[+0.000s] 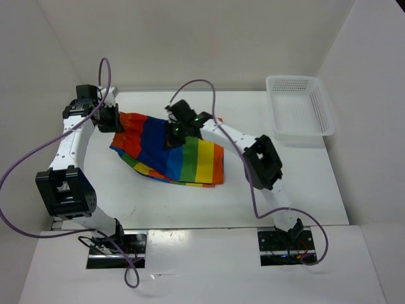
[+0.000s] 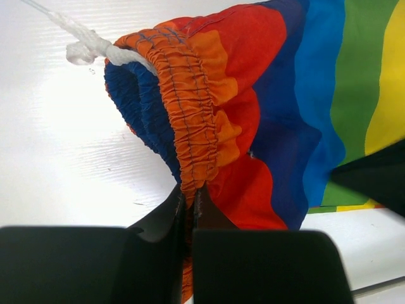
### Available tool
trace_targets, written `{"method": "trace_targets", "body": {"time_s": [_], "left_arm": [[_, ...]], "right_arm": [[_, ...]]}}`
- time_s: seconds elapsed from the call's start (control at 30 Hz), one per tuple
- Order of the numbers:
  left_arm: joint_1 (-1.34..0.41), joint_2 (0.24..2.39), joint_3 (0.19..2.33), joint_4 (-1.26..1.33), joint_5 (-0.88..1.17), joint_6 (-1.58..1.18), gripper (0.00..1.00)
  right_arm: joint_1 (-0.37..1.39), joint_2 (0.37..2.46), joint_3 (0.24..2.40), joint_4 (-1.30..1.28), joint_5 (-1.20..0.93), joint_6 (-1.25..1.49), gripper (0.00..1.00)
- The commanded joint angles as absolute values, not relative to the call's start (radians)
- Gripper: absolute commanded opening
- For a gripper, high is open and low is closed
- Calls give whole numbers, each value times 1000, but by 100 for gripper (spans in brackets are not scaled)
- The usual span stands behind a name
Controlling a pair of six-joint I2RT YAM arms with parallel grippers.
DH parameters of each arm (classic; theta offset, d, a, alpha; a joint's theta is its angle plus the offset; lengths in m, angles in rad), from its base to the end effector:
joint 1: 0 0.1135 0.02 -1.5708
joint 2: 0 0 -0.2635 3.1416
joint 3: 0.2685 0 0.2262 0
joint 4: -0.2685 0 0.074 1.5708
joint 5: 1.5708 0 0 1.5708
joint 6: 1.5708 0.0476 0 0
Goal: Fold and stack the shorts
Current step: Fold the shorts
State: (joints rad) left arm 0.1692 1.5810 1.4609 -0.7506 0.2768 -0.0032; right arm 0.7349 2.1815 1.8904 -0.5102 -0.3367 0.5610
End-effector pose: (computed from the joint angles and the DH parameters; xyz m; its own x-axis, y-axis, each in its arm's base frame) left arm 0.3212 0.0417 0.3188 -0.7539 -0.1319 -0.6436 0.0092 0.9774 -0.2111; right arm 0.3456 0.3335 0.2388 -0.8786 -0.1172 -0.4629 -0.3967 0.7186 0.5711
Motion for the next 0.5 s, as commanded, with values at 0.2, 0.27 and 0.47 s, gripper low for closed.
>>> {"method": "trace_targets", "body": {"time_s": [0.2, 0.27, 0.47], "left_arm": [[169, 1545, 1529, -795, 362, 0, 0], [169, 1520, 1529, -795, 380, 0, 0], [169, 1509, 1539, -795, 380, 0, 0]], "right_arm": [[793, 2610, 2409, -751, -288, 578, 0], [802, 2683, 2591, -853, -279, 569, 0], [813, 2599, 2612, -871, -259, 551, 0]]}}
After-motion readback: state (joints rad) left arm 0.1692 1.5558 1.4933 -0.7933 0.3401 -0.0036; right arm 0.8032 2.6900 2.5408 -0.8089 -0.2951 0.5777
